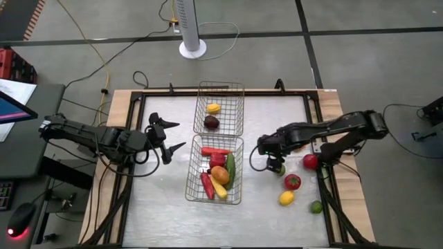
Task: Sort produce into baskets
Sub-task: Put the top green lime into the top wire basket
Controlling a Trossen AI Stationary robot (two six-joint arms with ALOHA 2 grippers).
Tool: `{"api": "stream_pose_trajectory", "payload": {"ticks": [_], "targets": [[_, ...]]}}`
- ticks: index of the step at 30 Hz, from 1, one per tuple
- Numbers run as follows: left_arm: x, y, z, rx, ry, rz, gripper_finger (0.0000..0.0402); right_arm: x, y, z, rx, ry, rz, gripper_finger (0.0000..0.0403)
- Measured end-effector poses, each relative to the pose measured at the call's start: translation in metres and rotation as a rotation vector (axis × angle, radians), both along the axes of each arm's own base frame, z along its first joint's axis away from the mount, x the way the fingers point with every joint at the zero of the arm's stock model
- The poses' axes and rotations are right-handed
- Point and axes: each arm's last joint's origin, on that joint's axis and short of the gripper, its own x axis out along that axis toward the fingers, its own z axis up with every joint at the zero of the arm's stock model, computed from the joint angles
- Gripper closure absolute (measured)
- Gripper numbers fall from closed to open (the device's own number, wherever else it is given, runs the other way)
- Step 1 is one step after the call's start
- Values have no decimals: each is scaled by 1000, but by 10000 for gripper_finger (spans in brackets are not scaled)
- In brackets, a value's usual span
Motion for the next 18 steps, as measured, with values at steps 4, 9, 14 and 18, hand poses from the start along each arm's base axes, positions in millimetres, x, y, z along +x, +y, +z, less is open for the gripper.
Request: {"api": "stream_pose_trajectory", "payload": {"ticks": [4,9,14,18], "targets": [[0,1,0,-6,-5,10,50,-13,-1,-31,55,46,-87,38],[0,1,0,-25,-10,17,50,-13,4,-52,116,120,-166,51],[0,1,-1,-30,-3,15,50,-8,11,-66,181,202,-195,63],[-1,1,-1,-31,-1,14,50,-4,13,-79,227,276,-202,66]]}}
